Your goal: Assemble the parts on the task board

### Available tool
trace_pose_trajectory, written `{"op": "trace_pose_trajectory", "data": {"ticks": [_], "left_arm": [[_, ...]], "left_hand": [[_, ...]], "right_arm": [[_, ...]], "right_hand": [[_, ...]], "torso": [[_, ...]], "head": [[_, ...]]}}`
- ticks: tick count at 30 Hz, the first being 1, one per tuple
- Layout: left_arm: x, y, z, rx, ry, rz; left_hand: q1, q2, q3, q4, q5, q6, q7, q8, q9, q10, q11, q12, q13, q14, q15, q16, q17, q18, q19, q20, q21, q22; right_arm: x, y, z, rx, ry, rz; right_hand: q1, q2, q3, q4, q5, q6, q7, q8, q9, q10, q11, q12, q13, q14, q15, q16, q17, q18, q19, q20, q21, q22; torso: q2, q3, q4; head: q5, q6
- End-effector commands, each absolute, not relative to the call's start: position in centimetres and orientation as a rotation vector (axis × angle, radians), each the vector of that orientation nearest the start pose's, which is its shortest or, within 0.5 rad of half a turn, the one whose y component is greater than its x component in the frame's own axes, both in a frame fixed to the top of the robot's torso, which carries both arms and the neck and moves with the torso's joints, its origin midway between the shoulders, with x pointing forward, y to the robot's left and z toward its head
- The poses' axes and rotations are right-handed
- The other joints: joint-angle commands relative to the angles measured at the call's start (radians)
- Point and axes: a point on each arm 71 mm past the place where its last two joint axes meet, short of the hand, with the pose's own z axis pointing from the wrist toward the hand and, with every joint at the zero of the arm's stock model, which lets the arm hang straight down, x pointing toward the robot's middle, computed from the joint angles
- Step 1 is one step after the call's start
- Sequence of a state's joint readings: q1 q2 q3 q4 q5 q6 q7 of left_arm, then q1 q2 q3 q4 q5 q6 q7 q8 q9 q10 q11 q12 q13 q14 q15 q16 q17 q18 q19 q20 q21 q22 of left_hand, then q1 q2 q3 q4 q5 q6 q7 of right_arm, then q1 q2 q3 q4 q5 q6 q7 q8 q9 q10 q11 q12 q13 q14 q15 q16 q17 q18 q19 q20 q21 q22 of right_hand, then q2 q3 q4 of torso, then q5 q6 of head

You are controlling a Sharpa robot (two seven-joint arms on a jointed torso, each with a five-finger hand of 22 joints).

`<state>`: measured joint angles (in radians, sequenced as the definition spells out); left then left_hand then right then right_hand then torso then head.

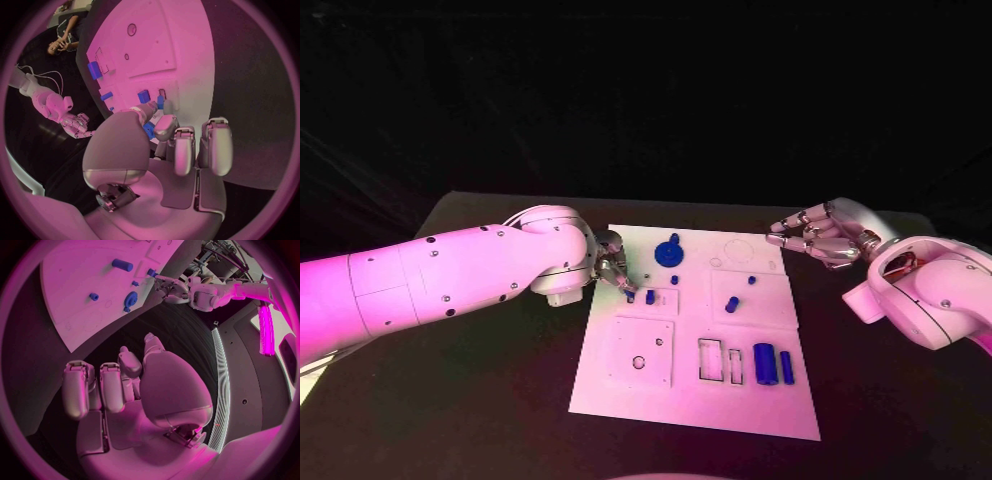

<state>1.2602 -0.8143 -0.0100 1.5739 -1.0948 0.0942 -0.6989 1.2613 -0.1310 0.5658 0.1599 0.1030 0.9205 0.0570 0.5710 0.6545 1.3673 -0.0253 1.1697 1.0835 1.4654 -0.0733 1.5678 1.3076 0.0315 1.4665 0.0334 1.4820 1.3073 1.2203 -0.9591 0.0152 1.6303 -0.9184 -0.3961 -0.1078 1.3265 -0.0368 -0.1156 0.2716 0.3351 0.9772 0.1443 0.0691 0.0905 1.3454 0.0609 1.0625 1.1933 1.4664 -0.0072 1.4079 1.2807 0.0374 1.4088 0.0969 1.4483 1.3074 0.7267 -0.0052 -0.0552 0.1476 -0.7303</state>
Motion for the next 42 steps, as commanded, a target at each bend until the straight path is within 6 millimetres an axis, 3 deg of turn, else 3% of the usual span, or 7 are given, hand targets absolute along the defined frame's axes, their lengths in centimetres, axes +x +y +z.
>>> {"op": "trace_pose_trajectory", "data": {"ticks": [1, 42], "left_arm": [[48.16, 19.70, -18.51, -0.212, 2.231, -0.280], [47.53, 19.52, -18.91, -0.142, 2.288, -0.237]], "left_hand": [[0.003, -0.004, 0.125, -0.121, 0.007, 0.004, -0.007, 0.005, 0.000, 0.010, 0.000, 0.002, 0.001, 0.105, -0.005, 0.003, 0.263, -0.005, 0.052, -0.002, 0.003, 0.181], [-0.007, -0.024, 0.152, -0.131, 0.025, 0.012, -0.009, 0.012, 0.003, 0.016, -0.002, 0.003, 0.002, 0.105, -0.007, 0.003, 0.263, -0.006, 0.054, -0.004, 0.005, 0.184]], "right_arm": [[47.84, -23.42, -15.10, 0.420, 1.672, 0.883], [47.83, -23.35, -15.22, 0.419, 1.675, 0.885]], "right_hand": [[-0.001, 0.011, -0.007, 0.001, 0.003, 0.006, -0.001, 0.001, 0.002, -0.003, -0.004, -0.005, -0.001, 0.047, -0.009, -0.004, -0.001, 0.018, -0.008, -0.001, -0.006, 0.042], [-0.001, 0.011, -0.007, 0.001, 0.003, 0.006, -0.001, 0.001, 0.002, -0.003, -0.004, -0.005, -0.001, 0.047, -0.009, -0.004, -0.001, 0.018, -0.008, -0.001, -0.006, 0.042]], "torso": [[0.000, 0.0007, 0.0002], [0.000, 0.0015, 0.0000]], "head": [[-0.002, -0.001], [0.003, -0.010]]}}
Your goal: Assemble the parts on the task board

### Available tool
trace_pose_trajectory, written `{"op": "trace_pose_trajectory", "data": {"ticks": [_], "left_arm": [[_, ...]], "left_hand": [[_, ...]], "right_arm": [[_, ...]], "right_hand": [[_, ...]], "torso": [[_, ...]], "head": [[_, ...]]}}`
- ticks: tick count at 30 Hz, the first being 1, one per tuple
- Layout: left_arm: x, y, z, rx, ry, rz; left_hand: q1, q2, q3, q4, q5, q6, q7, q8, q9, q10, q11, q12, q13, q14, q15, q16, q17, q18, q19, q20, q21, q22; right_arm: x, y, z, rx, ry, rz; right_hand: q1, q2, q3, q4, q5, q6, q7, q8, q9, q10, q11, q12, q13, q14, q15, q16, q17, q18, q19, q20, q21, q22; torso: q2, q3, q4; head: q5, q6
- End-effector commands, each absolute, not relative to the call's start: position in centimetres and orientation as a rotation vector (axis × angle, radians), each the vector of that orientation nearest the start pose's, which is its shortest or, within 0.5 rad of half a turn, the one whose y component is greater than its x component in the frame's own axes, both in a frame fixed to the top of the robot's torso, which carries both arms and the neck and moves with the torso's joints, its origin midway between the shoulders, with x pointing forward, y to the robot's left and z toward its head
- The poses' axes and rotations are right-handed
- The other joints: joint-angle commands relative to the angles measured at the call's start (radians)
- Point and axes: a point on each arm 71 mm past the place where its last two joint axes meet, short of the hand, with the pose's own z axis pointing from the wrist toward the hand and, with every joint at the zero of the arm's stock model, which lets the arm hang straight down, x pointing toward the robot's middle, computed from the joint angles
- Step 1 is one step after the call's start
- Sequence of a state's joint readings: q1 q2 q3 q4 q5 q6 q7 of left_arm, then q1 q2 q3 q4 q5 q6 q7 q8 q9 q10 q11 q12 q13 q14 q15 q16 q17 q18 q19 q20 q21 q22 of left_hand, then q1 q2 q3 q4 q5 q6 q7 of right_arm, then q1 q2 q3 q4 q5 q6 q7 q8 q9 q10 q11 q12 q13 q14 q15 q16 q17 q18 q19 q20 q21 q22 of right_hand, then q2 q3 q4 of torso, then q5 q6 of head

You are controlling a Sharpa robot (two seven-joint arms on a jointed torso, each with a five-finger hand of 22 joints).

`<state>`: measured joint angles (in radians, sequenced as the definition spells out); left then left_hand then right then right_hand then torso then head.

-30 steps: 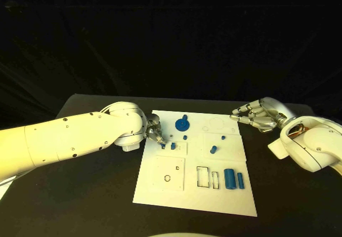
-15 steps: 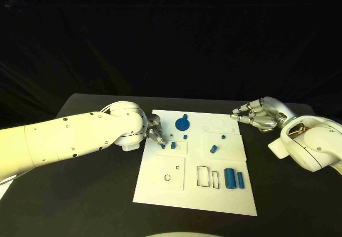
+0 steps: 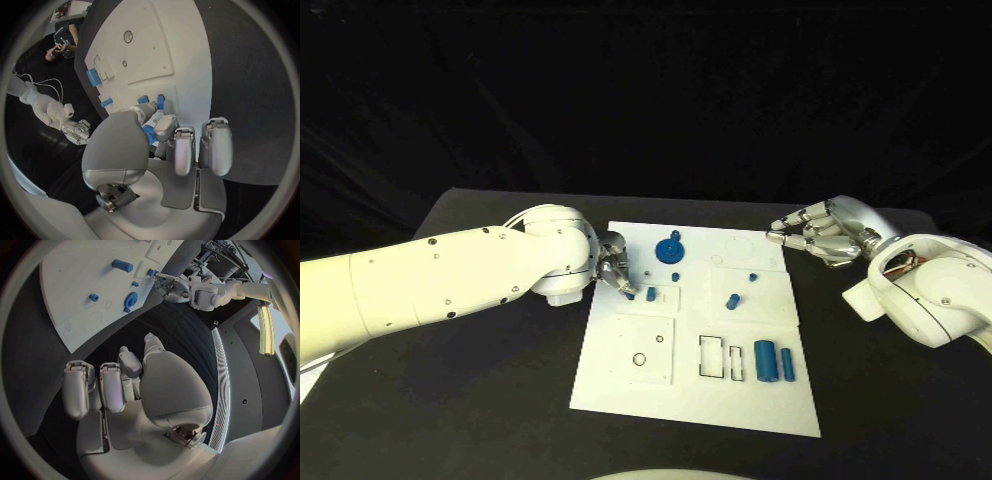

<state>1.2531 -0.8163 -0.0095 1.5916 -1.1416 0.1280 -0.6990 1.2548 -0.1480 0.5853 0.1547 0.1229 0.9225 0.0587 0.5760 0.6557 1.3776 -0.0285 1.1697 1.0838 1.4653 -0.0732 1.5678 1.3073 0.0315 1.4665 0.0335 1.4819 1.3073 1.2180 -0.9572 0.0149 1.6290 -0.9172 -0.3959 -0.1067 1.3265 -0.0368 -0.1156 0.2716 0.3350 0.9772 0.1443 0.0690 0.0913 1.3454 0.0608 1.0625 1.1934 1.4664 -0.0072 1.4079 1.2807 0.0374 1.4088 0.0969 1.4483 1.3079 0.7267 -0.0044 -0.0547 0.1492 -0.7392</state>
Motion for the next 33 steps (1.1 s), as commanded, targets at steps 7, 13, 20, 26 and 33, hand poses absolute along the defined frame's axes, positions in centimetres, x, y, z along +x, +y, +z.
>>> {"op": "trace_pose_trajectory", "data": {"ticks": [7, 13, 20, 26, 33], "left_arm": [[47.46, 19.62, -19.03, -0.133, 2.309, -0.221], [47.46, 19.81, -19.24, -0.134, 2.340, -0.203], [47.69, 19.85, -19.43, -0.134, 2.355, -0.191], [47.93, 19.78, -19.52, -0.140, 2.354, -0.188], [48.08, 19.62, -19.52, -0.146, 2.347, -0.191]], "left_hand": [[-0.004, -0.008, 0.136, -0.125, 0.007, 0.011, -0.011, 0.008, 0.002, 0.006, 0.001, 0.002, 0.001, 0.106, -0.007, 0.003, 0.263, -0.005, 0.053, -0.004, 0.004, 0.183], [-0.028, -0.005, 0.144, -0.114, 0.009, 0.016, -0.015, 0.013, 0.005, 0.008, -0.001, 0.001, 0.000, 0.106, -0.009, 0.003, 0.263, -0.005, 0.052, -0.005, 0.001, 0.182], [-0.063, -0.002, 0.140, -0.099, 0.006, 0.027, -0.023, 0.020, 0.007, 0.011, -0.007, 0.004, 0.005, 0.106, -0.013, 0.003, 0.263, -0.005, 0.054, -0.007, 0.003, 0.185], [-0.097, -0.004, 0.125, -0.084, 0.005, 0.035, -0.029, 0.021, 0.006, 0.014, -0.011, 0.007, 0.009, 0.106, -0.017, 0.003, 0.263, -0.006, 0.055, -0.010, 0.005, 0.187], [-0.109, -0.003, 0.120, -0.078, 0.005, 0.039, -0.031, 0.021, 0.006, 0.015, -0.013, 0.009, 0.011, 0.106, -0.019, 0.003, 0.263, -0.006, 0.056, -0.012, 0.006, 0.188]], "right_arm": [[47.81, -23.34, -15.22, 0.419, 1.674, 0.886], [47.77, -23.36, -15.20, 0.419, 1.674, 0.885], [47.73, -23.41, -15.18, 0.420, 1.673, 0.885], [47.68, -23.43, -15.16, 0.420, 1.672, 0.885], [47.64, -23.47, -15.14, 0.421, 1.672, 0.884]], "right_hand": [[0.000, 0.013, -0.010, 0.002, 0.004, 0.006, -0.001, 0.001, 0.001, -0.003, -0.004, -0.004, -0.002, 0.047, -0.009, -0.005, -0.001, 0.018, -0.008, -0.001, -0.006, 0.040], [0.000, 0.013, -0.010, 0.002, 0.004, 0.006, -0.001, 0.001, 0.001, -0.003, -0.004, -0.004, -0.002, 0.047, -0.009, -0.005, -0.001, 0.018, -0.008, -0.001, -0.006, 0.040], [0.000, 0.013, -0.010, 0.002, 0.004, 0.006, -0.001, 0.001, 0.001, -0.003, -0.004, -0.004, -0.002, 0.047, -0.009, -0.005, -0.001, 0.018, -0.008, -0.001, -0.006, 0.040], [0.000, 0.013, -0.010, 0.002, 0.004, 0.006, -0.001, 0.001, 0.001, -0.003, -0.004, -0.004, -0.002, 0.047, -0.009, -0.005, -0.001, 0.018, -0.008, -0.001, -0.006, 0.040], [0.000, 0.013, -0.010, 0.002, 0.004, 0.006, -0.001, 0.001, 0.001, -0.003, -0.004, -0.004, -0.002, 0.047, -0.009, -0.005, -0.001, 0.018, -0.008, -0.001, -0.006, 0.040]], "torso": [[0.000, 0.0013, -0.0012], [0.000, 0.0020, -0.0009], [0.001, 0.0013, -0.0019], [0.000, 0.0019, -0.0021], [0.000, 0.0013, -0.0012]], "head": [[0.002, -0.002], [0.002, -0.002], [0.001, -0.003], [0.001, -0.003], [-0.001, -0.003]]}}
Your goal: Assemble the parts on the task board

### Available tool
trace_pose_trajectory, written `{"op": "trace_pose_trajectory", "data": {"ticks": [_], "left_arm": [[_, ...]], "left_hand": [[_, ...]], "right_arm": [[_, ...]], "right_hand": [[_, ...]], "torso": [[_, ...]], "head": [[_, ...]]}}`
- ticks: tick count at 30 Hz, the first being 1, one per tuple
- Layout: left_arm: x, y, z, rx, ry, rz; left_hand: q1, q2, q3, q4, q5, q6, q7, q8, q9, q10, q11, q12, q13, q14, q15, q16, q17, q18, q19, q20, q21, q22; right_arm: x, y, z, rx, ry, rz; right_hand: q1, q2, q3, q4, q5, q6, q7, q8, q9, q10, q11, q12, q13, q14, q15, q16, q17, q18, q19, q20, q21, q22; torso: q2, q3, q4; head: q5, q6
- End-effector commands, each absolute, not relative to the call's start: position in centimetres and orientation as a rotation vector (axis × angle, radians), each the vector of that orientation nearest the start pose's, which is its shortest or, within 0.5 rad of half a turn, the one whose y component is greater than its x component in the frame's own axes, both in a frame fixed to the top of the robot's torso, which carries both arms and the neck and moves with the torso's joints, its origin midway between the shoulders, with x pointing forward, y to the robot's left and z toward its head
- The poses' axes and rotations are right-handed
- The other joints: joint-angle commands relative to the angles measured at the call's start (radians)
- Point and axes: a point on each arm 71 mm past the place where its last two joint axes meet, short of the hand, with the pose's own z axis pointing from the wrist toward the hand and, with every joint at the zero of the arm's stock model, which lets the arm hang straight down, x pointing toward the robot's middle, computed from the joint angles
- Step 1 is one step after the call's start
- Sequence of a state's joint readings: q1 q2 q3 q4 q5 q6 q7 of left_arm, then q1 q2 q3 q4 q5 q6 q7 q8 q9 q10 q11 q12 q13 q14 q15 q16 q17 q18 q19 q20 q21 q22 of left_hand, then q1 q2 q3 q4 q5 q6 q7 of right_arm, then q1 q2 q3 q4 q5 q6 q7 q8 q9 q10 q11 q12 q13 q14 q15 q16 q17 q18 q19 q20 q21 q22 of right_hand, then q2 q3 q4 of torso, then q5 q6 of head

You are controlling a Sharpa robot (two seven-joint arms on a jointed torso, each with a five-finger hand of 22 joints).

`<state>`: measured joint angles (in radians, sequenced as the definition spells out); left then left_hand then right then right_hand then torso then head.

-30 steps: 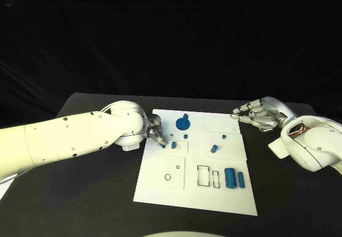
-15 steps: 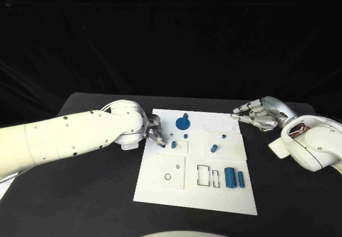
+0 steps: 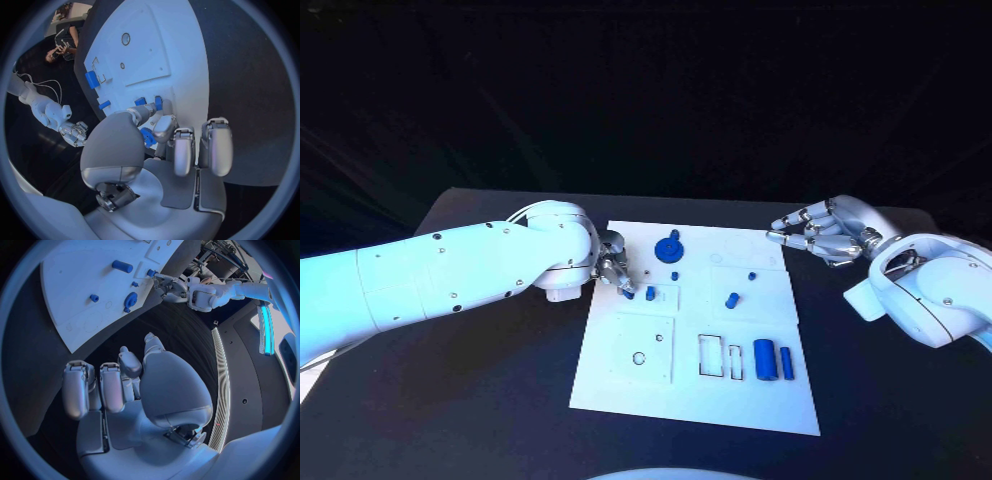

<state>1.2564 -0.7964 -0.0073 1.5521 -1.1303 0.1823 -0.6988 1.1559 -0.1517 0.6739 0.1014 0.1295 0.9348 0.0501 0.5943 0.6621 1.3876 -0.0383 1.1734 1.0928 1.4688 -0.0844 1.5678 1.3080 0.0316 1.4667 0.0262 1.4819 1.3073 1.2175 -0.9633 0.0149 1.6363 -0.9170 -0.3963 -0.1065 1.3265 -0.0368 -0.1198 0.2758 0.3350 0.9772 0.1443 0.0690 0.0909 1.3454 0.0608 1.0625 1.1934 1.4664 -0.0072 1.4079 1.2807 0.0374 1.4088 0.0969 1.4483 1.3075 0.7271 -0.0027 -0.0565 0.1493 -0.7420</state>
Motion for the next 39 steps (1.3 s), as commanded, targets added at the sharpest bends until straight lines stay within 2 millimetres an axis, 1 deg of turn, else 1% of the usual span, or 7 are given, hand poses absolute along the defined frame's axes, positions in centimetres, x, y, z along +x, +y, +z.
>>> {"op": "trace_pose_trajectory", "data": {"ticks": [1, 13, 14, 24, 28, 33, 39], "left_arm": [[48.08, 19.57, -19.53, -0.145, 2.348, -0.191], [48.19, 19.26, -19.64, -0.123, 2.359, -0.183], [48.22, 19.26, -19.65, -0.120, 2.359, -0.181], [48.55, 19.23, -19.71, -0.101, 2.349, -0.155], [48.68, 19.30, -19.74, -0.099, 2.346, -0.147], [48.81, 19.45, -19.78, -0.101, 2.343, -0.139], [48.89, 19.55, -19.79, -0.104, 2.341, -0.135]], "left_hand": [[-0.012, 0.001, 0.030, -0.024, -0.001, 0.027, -0.023, 0.003, -0.001, 0.005, -0.003, 0.005, 0.002, 0.102, -0.008, 0.003, 0.263, -0.007, 0.056, -0.005, 0.006, 0.189], [-0.055, -0.011, -0.007, -0.005, -0.003, 0.044, -0.030, 0.003, -0.005, 0.008, -0.009, 0.009, 0.007, 0.102, -0.012, 0.003, 0.263, -0.008, 0.059, -0.009, 0.010, 0.193], [-0.058, -0.011, -0.011, -0.003, -0.003, 0.046, -0.030, 0.003, -0.005, 0.008, -0.009, 0.009, 0.008, 0.102, -0.012, 0.003, 0.263, -0.008, 0.059, -0.009, 0.010, 0.194], [-0.092, -0.008, -0.044, 0.020, -0.002, 0.064, -0.036, 0.008, -0.007, 0.014, -0.013, 0.014, 0.015, 0.102, -0.016, 0.003, 0.263, -0.010, 0.063, -0.013, 0.016, 0.200], [-0.104, -0.006, -0.055, 0.029, -0.002, 0.068, -0.037, 0.010, -0.006, 0.015, -0.014, 0.016, 0.016, 0.102, -0.017, 0.003, 0.263, -0.010, 0.064, -0.014, 0.018, 0.202], [-0.113, -0.007, -0.065, 0.036, -0.003, 0.070, -0.038, 0.012, -0.006, 0.016, -0.015, 0.016, 0.017, 0.102, -0.017, 0.003, 0.263, -0.011, 0.065, -0.014, 0.019, 0.203], [-0.125, -0.010, -0.081, 0.047, -0.003, 0.074, -0.039, 0.016, -0.005, 0.016, -0.016, 0.015, 0.016, 0.102, -0.018, 0.003, 0.263, -0.011, 0.065, -0.015, 0.019, 0.203]], "right_arm": [[47.63, -23.47, -15.14, 0.421, 1.672, 0.884], [47.56, -23.50, -15.10, 0.420, 1.671, 0.885], [47.55, -23.50, -15.10, 0.420, 1.672, 0.885], [47.51, -23.55, -15.07, 0.413, 1.670, 0.881], [47.50, -23.56, -15.07, 0.412, 1.671, 0.880], [47.51, -23.56, -15.07, 0.412, 1.671, 0.880], [47.52, -23.57, -15.07, 0.412, 1.671, 0.880]], "right_hand": [[0.000, 0.013, -0.006, -0.002, 0.004, 0.006, -0.001, 0.001, 0.002, -0.003, -0.004, -0.004, -0.002, 0.047, -0.009, -0.005, -0.001, 0.018, -0.008, -0.001, -0.006, 0.041], [0.000, 0.013, -0.006, -0.002, 0.004, 0.006, -0.001, 0.001, 0.002, -0.003, -0.004, -0.004, -0.002, 0.047, -0.009, -0.005, -0.001, 0.018, -0.008, -0.001, -0.006, 0.041], [0.000, 0.013, -0.006, -0.002, 0.004, 0.006, -0.001, 0.001, 0.002, -0.003, -0.004, -0.004, -0.002, 0.047, -0.009, -0.005, -0.001, 0.018, -0.008, -0.001, -0.006, 0.041], [0.001, 0.013, -0.008, -0.003, 0.005, 0.006, -0.001, 0.001, 0.002, -0.004, -0.004, -0.005, -0.002, 0.047, -0.009, -0.006, -0.003, 0.018, -0.009, -0.001, -0.007, 0.039], [0.001, 0.013, -0.008, -0.003, 0.005, 0.006, -0.001, 0.001, 0.002, -0.004, -0.004, -0.005, -0.002, 0.047, -0.009, -0.006, -0.003, 0.018, -0.009, -0.001, -0.007, 0.039], [0.001, 0.013, -0.008, -0.003, 0.005, 0.006, -0.001, 0.001, 0.002, -0.004, -0.004, -0.005, -0.002, 0.047, -0.009, -0.006, -0.003, 0.018, -0.009, -0.001, -0.007, 0.039], [0.001, 0.013, -0.008, -0.003, 0.005, 0.006, -0.001, 0.001, 0.002, -0.004, -0.004, -0.005, -0.002, 0.047, -0.009, -0.006, -0.003, 0.018, -0.009, -0.001, -0.007, 0.039]], "torso": [[0.000, -0.0002, 0.0005], [0.000, -0.0011, 0.0008], [0.000, -0.0006, 0.0007], [0.000, -0.0012, 0.0012], [0.000, -0.0007, 0.0012], [-0.001, -0.0012, 0.0022], [-0.001, -0.0015, 0.0015]], "head": [[-0.001, 0.000], [-0.004, -0.003], [-0.004, -0.003], [-0.008, -0.008], [-0.008, -0.008], [-0.008, -0.008], [-0.007, -0.007]]}}
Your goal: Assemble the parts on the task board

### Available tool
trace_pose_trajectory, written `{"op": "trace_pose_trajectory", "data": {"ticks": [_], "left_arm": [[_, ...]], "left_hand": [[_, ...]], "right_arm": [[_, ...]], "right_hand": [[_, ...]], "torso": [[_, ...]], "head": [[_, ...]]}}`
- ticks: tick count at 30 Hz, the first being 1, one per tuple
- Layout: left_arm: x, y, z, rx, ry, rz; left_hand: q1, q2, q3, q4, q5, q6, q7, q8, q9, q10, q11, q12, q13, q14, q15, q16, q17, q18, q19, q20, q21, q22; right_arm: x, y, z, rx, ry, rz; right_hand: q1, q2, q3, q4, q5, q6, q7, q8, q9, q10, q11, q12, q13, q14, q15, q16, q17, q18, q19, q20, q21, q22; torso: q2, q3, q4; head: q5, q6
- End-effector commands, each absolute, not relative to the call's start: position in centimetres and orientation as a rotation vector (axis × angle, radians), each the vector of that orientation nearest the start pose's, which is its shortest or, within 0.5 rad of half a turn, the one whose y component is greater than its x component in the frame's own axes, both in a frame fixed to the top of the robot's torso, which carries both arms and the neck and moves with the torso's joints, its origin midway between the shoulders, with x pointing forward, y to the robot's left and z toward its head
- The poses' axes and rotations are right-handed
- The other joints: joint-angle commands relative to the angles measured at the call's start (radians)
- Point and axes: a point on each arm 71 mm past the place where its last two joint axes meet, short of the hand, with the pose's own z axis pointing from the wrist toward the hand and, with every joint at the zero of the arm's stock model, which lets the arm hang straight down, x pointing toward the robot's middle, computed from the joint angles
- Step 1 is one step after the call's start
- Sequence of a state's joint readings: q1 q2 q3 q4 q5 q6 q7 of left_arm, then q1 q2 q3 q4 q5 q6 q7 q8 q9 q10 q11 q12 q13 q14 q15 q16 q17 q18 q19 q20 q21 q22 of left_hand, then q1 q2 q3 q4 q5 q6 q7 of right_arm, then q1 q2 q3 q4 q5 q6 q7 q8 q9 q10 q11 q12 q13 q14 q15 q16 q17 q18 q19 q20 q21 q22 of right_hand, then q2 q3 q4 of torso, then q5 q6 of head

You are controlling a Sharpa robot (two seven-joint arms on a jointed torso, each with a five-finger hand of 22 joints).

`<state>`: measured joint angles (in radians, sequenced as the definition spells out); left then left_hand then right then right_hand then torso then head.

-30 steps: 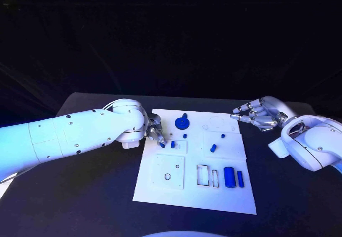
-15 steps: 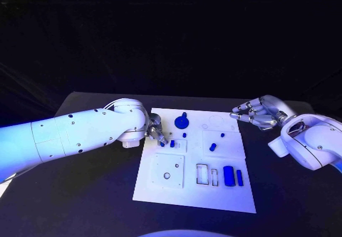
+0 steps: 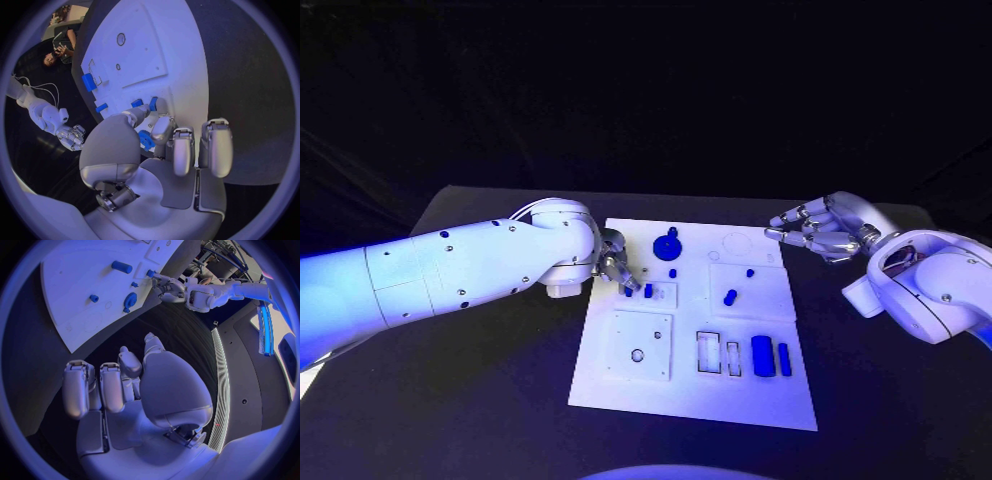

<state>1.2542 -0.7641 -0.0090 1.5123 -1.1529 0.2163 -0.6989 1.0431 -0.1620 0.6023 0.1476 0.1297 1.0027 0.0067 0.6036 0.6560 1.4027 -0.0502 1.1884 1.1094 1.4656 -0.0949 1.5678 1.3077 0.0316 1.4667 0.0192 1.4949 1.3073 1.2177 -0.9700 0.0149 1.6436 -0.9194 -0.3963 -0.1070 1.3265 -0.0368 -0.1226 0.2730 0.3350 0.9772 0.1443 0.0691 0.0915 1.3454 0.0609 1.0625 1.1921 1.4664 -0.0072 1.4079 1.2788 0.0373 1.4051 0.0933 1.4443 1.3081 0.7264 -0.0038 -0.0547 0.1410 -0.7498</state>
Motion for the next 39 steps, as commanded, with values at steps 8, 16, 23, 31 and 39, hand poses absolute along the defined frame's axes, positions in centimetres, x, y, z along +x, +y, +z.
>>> {"op": "trace_pose_trajectory", "data": {"ticks": [8, 16, 23, 31, 39], "left_arm": [[48.8, 19.6, -19.8, -0.108, 2.337, -0.137], [48.7, 19.8, -19.7, -0.130, 2.318, -0.147], [48.6, 19.9, -19.5, -0.155, 2.294, -0.164], [48.4, 20.2, -19.1, -0.221, 2.261, -0.220], [48.0, 20.6, -18.1, -0.354, 2.208, -0.404]], "left_hand": [[-0.035, -0.017, -0.084, 0.045, -0.001, 0.011, 0.002, 0.012, 0.001, 0.003, -0.006, 0.001, 0.002, 0.105, -0.009, 0.003, 0.263, -0.012, 0.067, -0.010, 0.007, 0.206], [-0.042, -0.008, -0.240, 0.130, 0.002, 0.017, 0.001, 0.017, -0.001, 0.005, -0.006, 0.004, 0.006, 0.105, -0.009, 0.003, 0.263, -0.012, 0.069, -0.010, 0.009, 0.209], [-0.050, 0.014, -0.313, 0.144, 0.002, 0.017, 0.001, 0.020, -0.002, 0.005, -0.006, 0.004, 0.007, 0.105, -0.010, 0.003, 0.263, -0.012, 0.069, -0.011, 0.008, 0.210], [-0.053, 0.019, -0.335, 0.145, 0.003, 0.016, 0.001, 0.021, -0.003, 0.005, -0.006, 0.003, 0.006, 0.105, -0.010, 0.003, 0.263, -0.012, 0.068, -0.011, 0.007, 0.209], [-0.027, 0.044, -0.358, 0.143, 0.004, -0.035, 0.019, -0.002, -0.013, -0.055, 0.008, -0.089, -0.092, 0.105, -0.002, 0.003, 0.263, 0.011, 0.024, -0.006, -0.080, 0.145]], "right_arm": [[47.5, -23.6, -15.1, 0.412, 1.671, 0.880], [47.6, -23.6, -15.1, 0.412, 1.670, 0.881], [47.6, -23.5, -15.1, 0.411, 1.669, 0.882], [47.7, -23.5, -15.2, 0.411, 1.670, 0.882], [47.7, -23.5, -15.2, 0.417, 1.673, 0.883]], "right_hand": [[0.001, 0.013, -0.006, 0.000, 0.005, 0.006, -0.001, 0.001, 0.001, -0.005, -0.004, -0.008, -0.003, 0.047, -0.009, -0.007, -0.003, 0.019, -0.007, 0.002, -0.004, 0.037], [0.001, 0.013, -0.006, 0.000, 0.005, 0.006, -0.001, 0.001, 0.001, -0.005, -0.004, -0.008, -0.003, 0.047, -0.009, -0.007, -0.003, 0.019, -0.007, 0.002, -0.004, 0.037], [0.001, 0.013, -0.007, 0.000, 0.005, 0.006, -0.001, 0.001, 0.001, -0.005, -0.004, -0.007, -0.003, 0.046, -0.009, -0.008, -0.004, 0.019, -0.008, 0.002, -0.005, 0.035], [0.001, 0.013, -0.007, 0.000, 0.005, 0.006, -0.001, 0.001, 0.001, -0.005, -0.004, -0.007, -0.003, 0.046, -0.009, -0.008, -0.004, 0.019, -0.008, 0.002, -0.005, 0.035], [0.001, 0.013, -0.007, 0.000, 0.005, 0.006, -0.001, 0.001, 0.001, -0.005, -0.004, -0.007, -0.003, 0.046, -0.009, -0.008, -0.004, 0.019, -0.008, 0.002, -0.005, 0.035]], "torso": [[0.000, -0.0006, -0.0005], [0.000, -0.0009, 0.0001], [0.000, -0.0011, -0.0004], [0.000, -0.0003, 0.0001], [-0.001, 0.0007, -0.0002]], "head": [[0.000, 0.002], [0.000, 0.003], [-0.001, 0.004], [-0.001, 0.005], [-0.002, 0.005]]}}
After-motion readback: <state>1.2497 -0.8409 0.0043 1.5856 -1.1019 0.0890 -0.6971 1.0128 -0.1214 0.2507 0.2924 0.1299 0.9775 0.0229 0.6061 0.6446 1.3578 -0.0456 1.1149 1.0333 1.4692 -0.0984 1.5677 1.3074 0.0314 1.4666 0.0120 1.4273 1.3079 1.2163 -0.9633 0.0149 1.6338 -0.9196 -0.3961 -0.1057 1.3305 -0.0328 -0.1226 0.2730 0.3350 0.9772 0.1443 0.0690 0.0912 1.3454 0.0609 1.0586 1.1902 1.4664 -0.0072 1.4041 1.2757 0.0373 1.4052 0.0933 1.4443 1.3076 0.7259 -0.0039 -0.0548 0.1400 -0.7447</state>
